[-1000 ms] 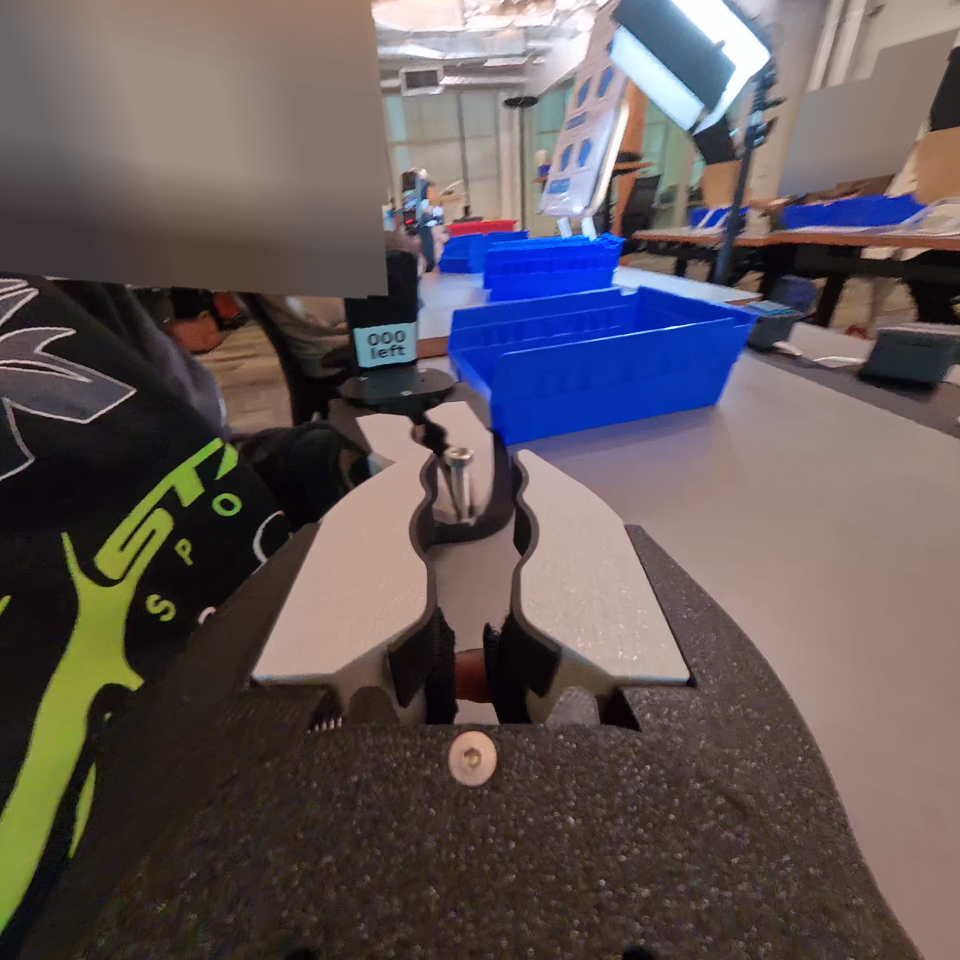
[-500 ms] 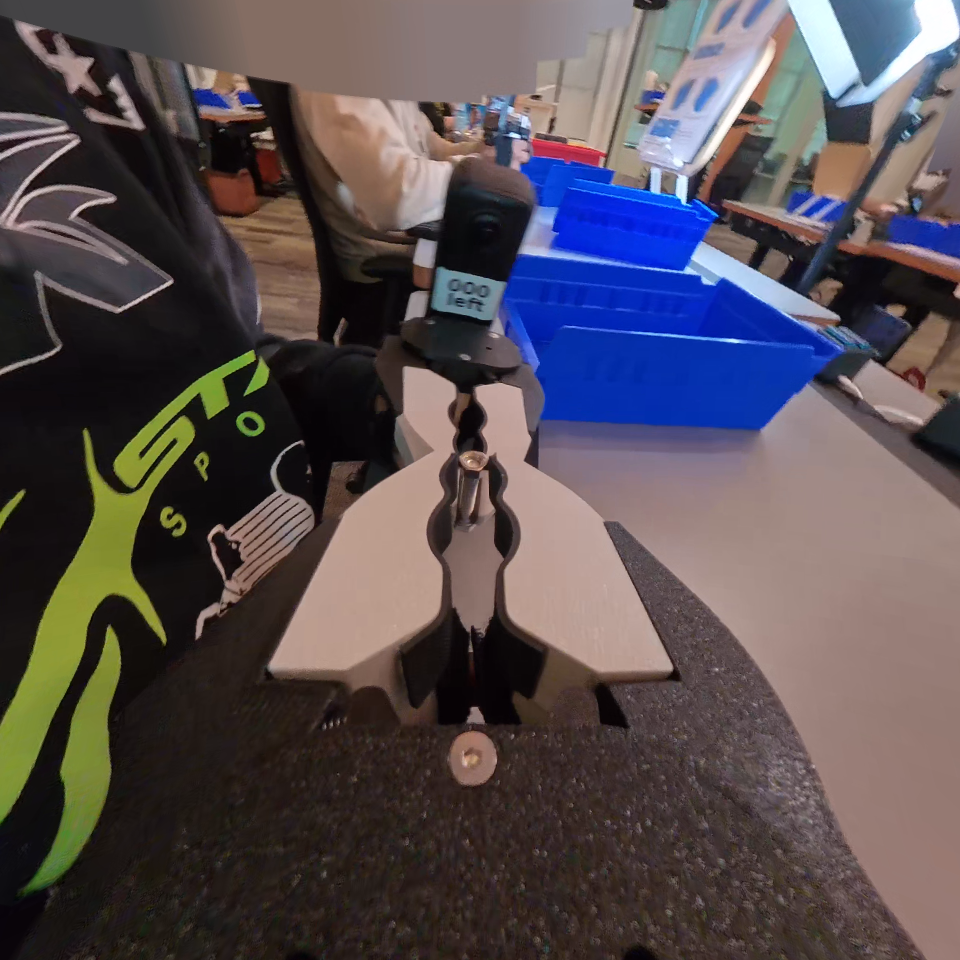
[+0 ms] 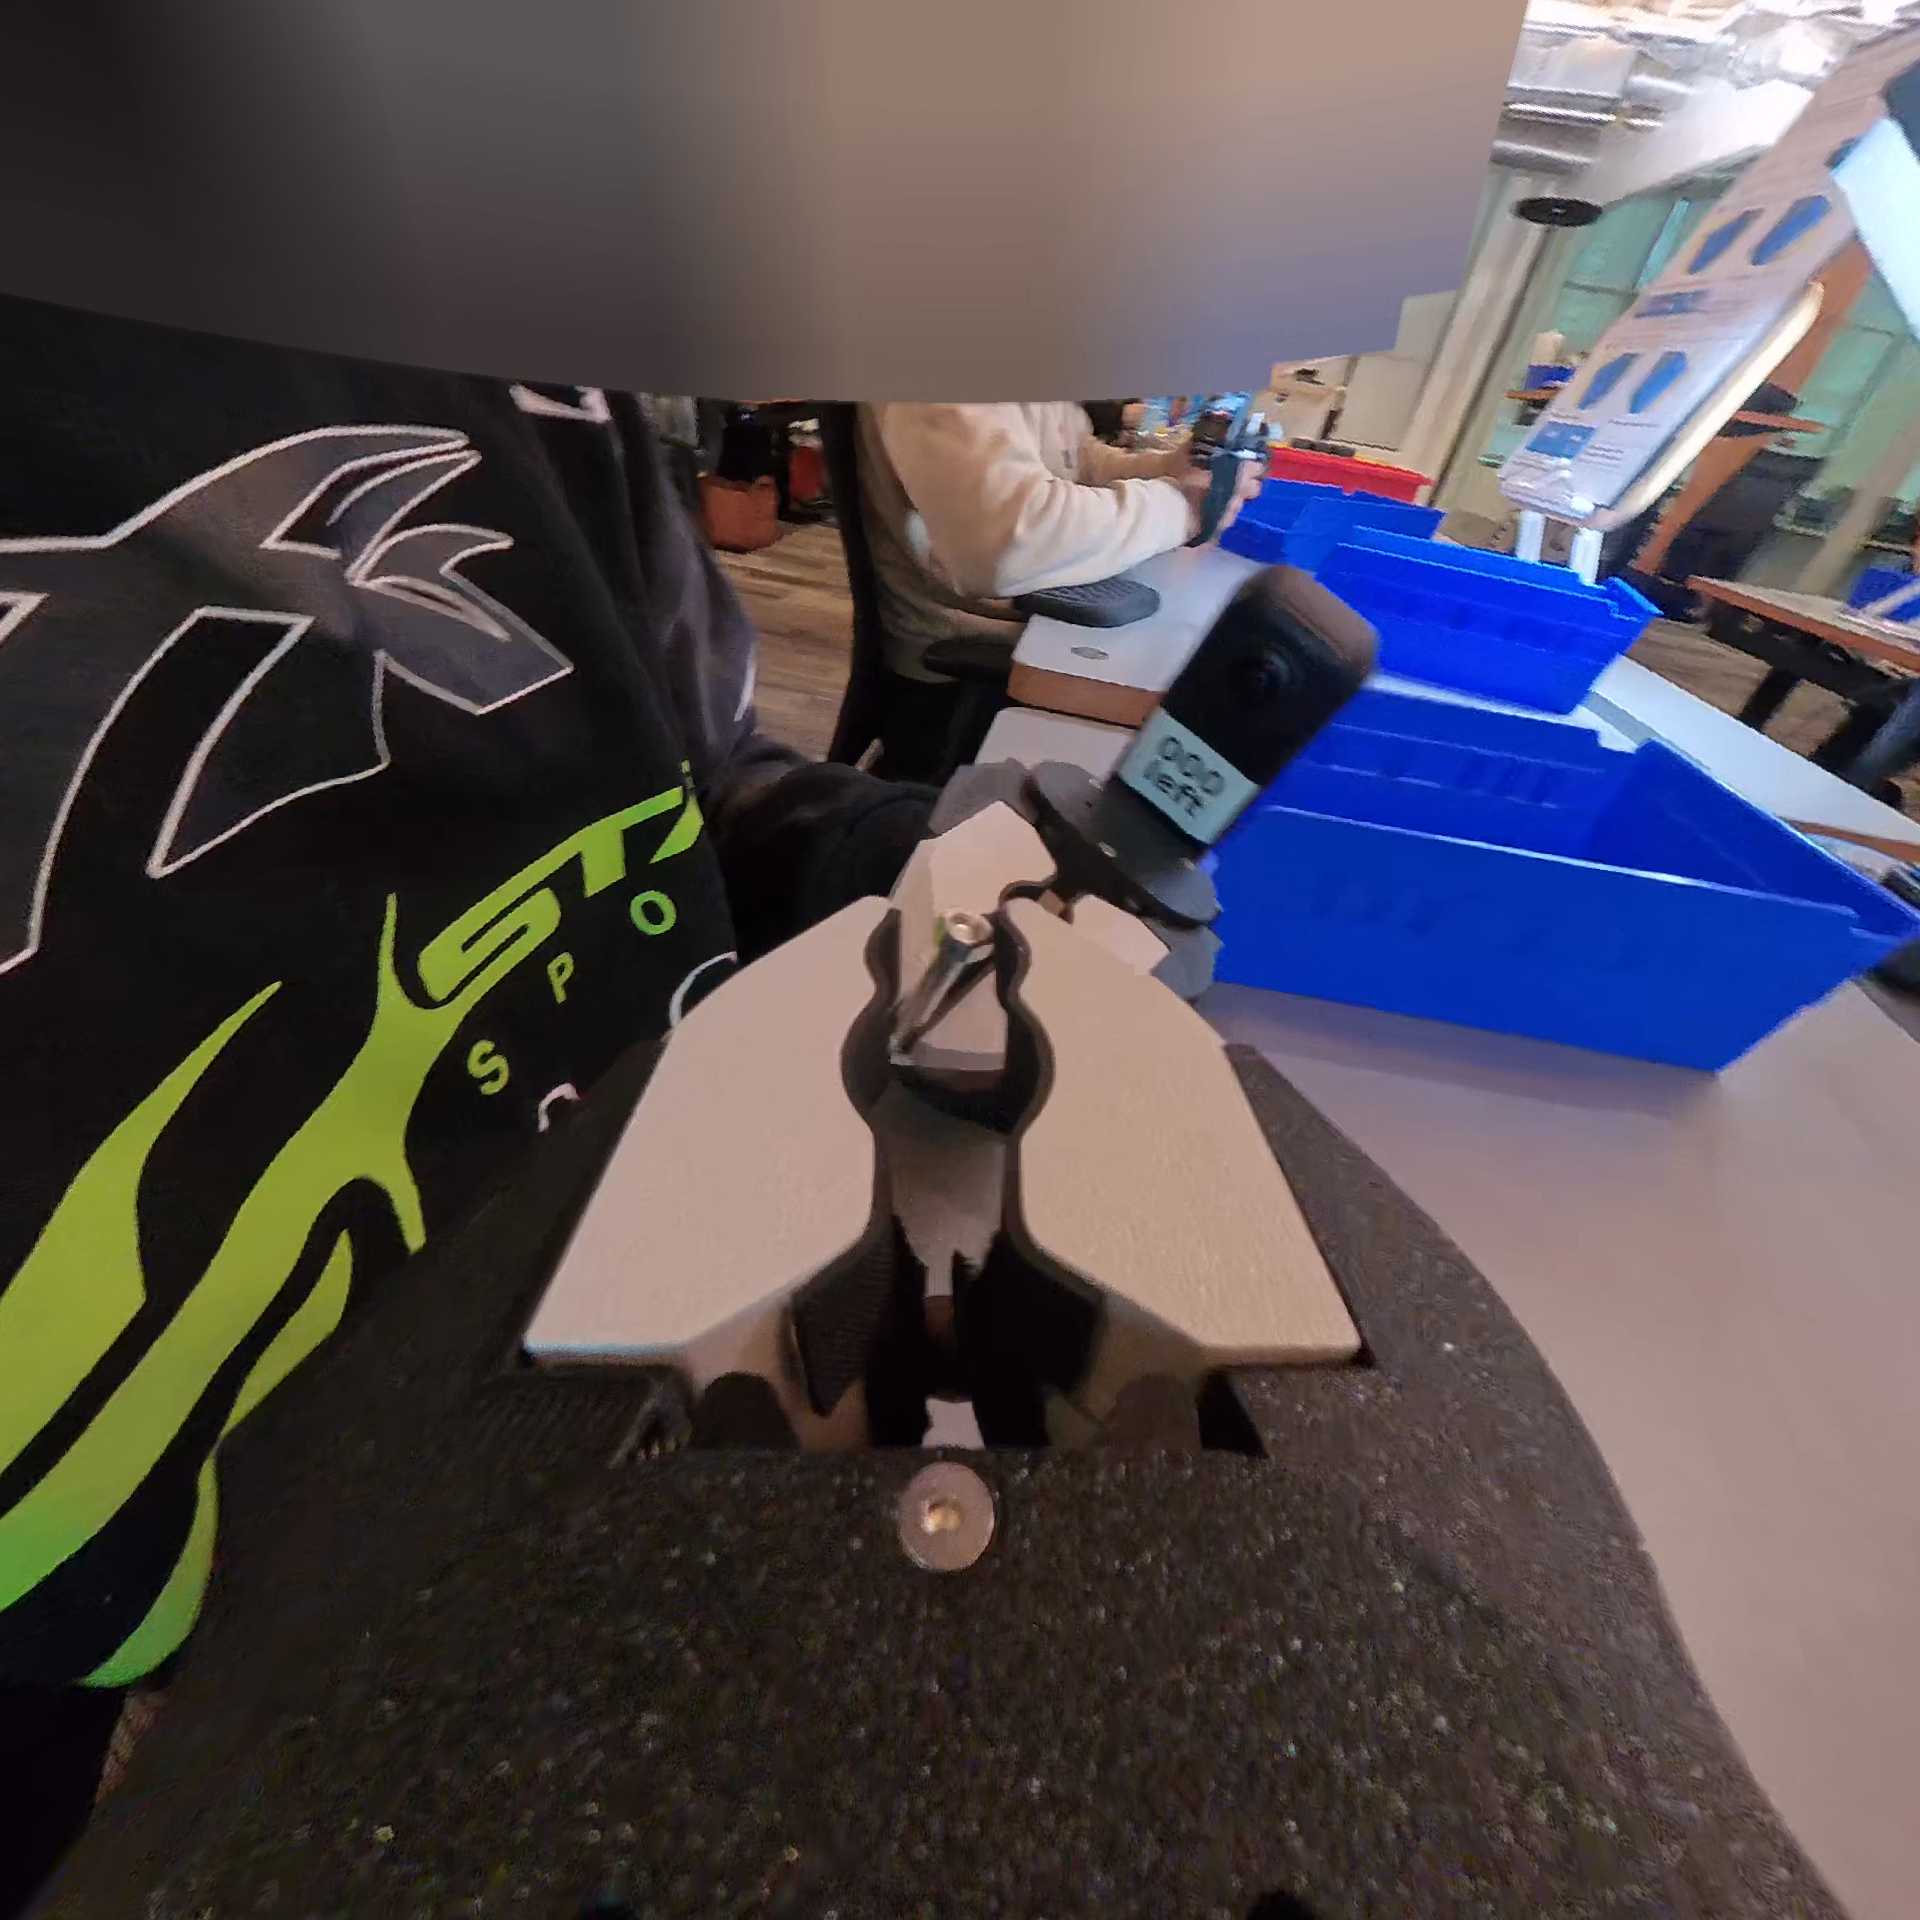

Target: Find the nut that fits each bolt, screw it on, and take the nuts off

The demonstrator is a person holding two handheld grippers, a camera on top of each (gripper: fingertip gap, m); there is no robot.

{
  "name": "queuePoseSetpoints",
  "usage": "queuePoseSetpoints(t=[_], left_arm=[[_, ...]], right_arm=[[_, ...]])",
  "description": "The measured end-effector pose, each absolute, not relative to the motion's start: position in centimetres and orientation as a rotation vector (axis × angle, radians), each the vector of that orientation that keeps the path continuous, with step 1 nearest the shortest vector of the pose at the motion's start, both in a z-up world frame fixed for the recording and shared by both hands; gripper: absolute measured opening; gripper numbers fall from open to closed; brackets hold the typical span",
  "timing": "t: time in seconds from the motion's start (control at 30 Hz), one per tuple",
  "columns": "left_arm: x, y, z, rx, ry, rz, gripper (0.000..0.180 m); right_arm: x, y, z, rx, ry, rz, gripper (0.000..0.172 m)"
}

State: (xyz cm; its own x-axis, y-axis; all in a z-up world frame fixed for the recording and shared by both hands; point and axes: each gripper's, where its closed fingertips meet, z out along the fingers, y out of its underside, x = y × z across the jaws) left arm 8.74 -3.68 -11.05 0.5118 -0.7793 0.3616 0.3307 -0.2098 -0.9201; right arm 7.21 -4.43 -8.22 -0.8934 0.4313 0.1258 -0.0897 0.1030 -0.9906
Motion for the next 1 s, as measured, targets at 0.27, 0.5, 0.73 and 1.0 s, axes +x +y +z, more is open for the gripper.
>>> queuePoseSetpoints(t=[0.27, 0.5, 0.73, 1.0], left_arm=[[2.9, -0.4, -11.8, -1.554, 0.114, -0.202, 0.005], [4.1, -0.2, -12.2, -1.552, 0.135, -0.211, 0.005], [3.6, -0.5, -12.2, -1.53, 0.101, -0.261, 0.005], [3.5, -0.4, -12.6, -1.561, 0.122, -0.188, 0.005]], right_arm=[[2.3, -0.7, -8.9, -0.982, -1.565, 1.805, 0.045], [1.4, -1.3, -9.3, -1.005, -1.532, 1.798, 0.043], [2.2, 0.0, -9.2, -0.973, -1.54, 1.757, 0.04], [2.4, -1.5, -9.4, -0.905, -1.663, 1.687, 0.024]])
